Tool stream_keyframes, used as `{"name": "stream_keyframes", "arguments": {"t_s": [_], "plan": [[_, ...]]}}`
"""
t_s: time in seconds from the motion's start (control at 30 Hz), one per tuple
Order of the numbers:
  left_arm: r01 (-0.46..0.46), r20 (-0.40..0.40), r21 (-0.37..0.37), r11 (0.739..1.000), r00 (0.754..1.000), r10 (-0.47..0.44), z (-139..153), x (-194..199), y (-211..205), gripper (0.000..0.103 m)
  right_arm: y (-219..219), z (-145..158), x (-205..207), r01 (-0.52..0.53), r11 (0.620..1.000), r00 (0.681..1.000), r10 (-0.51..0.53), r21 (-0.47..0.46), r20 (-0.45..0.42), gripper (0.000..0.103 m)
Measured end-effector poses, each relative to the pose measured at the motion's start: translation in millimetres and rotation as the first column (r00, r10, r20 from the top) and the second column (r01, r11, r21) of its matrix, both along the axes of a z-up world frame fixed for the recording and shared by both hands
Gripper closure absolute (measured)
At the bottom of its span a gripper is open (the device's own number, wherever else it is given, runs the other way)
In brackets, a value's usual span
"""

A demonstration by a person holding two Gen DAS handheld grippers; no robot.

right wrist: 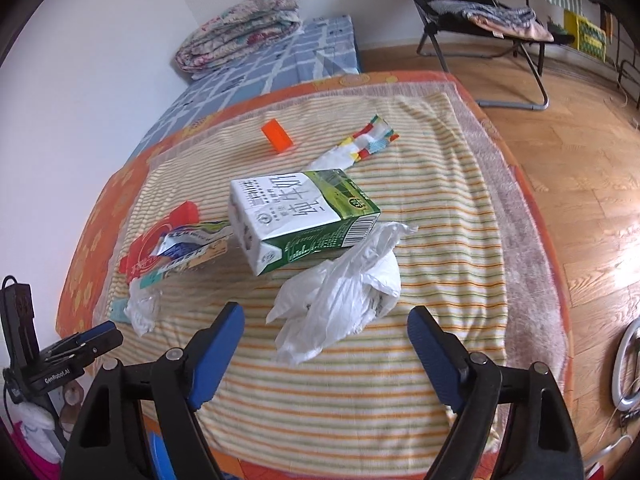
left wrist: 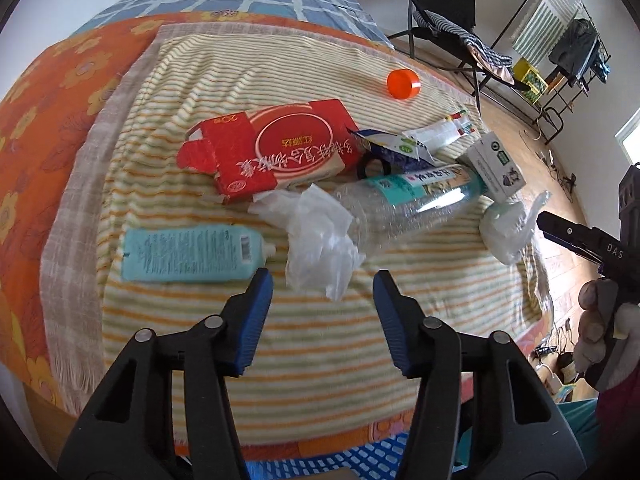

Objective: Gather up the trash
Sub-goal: 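Grasp the white tissue with the left tool while the right tool grasps the white plastic bag, then carry tissue and bag over the blue basket and open both tools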

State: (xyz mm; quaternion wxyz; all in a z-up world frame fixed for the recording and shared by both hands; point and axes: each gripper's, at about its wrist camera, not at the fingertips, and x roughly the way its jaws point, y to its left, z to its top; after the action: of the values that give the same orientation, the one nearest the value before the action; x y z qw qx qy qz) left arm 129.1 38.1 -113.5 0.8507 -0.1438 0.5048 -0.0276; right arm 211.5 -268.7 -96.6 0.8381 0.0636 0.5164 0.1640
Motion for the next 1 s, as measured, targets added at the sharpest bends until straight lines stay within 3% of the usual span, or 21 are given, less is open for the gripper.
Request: {"name": "stream_keyframes", "arguments": {"t_s": [0.17,0.27,0.37,0.57,0.73,1.0], "plan": [[0.008,-0.022,0.004,1.0,1.0,-0.008,-11.2,16.0,-2.1,0.056,5.6,-9.7,12.8,0.012,1.0,1.0,-0.013,-0.004,-0.023,0.017],[0.013,-0.035,-0.001,1.0,0.999,-0.014,-17.7,21.8,-2.1,0.066,10.1,-14.3,19.3,0.013,1.0,1.0,-0.013,-0.027,-0.025,0.017],[0.015,-0.038,-0.006,1.0,0.999,-0.015,-20.8,23.4,-0.5,0.068,12.1,-21.5,24.3,0.012,0.999,0.999,-0.014,-0.046,-0.044,0.027],[0.017,-0.034,-0.019,1.0,0.999,-0.017,-20.6,22.8,1.1,0.076,7.7,-26.4,30.7,0.022,0.999,0.998,-0.024,-0.028,-0.052,0.033],[0.021,-0.025,-0.03,0.999,0.999,-0.022,-18.0,21.6,0.2,0.08,4.9,-23.7,29.6,0.009,0.999,0.998,-0.007,0.042,-0.066,0.064],[0.036,0.009,-0.021,0.999,0.999,-0.036,-3.1,11.8,-2.1,0.082,1.1,-11.9,15.0,-0.015,0.998,0.999,0.017,0.062,-0.036,0.084]]}}
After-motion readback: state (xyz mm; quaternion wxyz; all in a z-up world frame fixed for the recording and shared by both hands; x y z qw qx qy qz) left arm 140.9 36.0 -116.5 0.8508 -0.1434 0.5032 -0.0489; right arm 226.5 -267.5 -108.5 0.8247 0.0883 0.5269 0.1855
